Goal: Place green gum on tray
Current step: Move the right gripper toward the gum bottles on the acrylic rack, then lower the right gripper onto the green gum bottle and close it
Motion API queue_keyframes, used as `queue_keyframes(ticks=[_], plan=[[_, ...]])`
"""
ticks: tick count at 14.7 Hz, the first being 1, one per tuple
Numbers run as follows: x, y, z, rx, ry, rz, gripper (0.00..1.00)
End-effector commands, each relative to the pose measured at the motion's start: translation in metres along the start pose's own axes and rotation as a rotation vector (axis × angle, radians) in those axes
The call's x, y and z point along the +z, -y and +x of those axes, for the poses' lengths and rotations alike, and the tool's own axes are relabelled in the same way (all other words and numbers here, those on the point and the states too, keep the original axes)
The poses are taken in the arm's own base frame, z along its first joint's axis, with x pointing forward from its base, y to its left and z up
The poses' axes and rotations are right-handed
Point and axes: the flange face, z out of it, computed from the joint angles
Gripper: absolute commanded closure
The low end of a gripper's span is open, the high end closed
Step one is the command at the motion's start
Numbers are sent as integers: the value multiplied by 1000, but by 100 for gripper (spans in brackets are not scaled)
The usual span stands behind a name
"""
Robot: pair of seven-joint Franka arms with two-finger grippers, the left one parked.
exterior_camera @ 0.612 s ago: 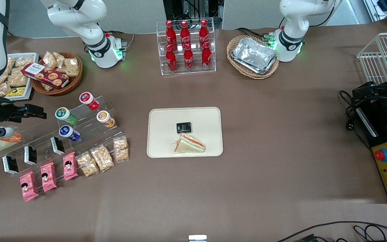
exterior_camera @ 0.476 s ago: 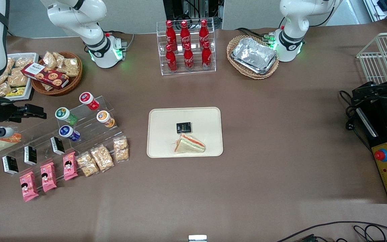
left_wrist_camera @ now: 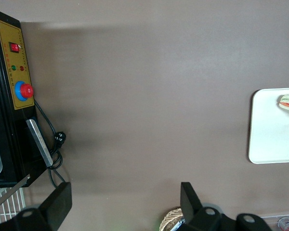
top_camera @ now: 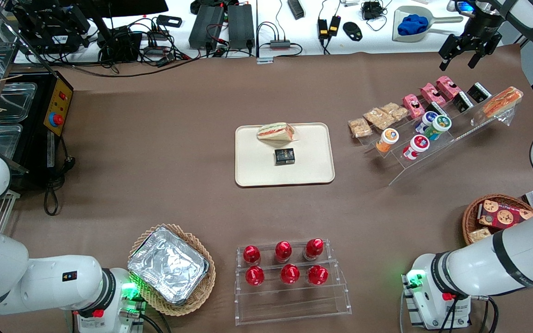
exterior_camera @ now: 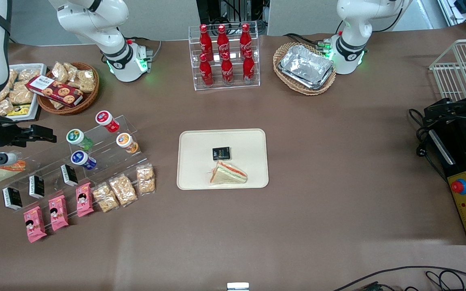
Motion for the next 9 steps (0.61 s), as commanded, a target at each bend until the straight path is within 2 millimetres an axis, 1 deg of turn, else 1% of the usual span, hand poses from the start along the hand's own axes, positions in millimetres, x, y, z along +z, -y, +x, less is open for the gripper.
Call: queue_keyframes(ticks=[1,3,4,6,7,9], plan=[[6,1,-15,-3,25,6,0],[19,-4,-36,-3,3,5,0],[28,-6,-48,-4,-17,11,0],[43,-9,-63,-7,-60,15,0],[52,-11,-65,-11,-69,7,0],[77,-13,-60,-12,-88,-1,0]])
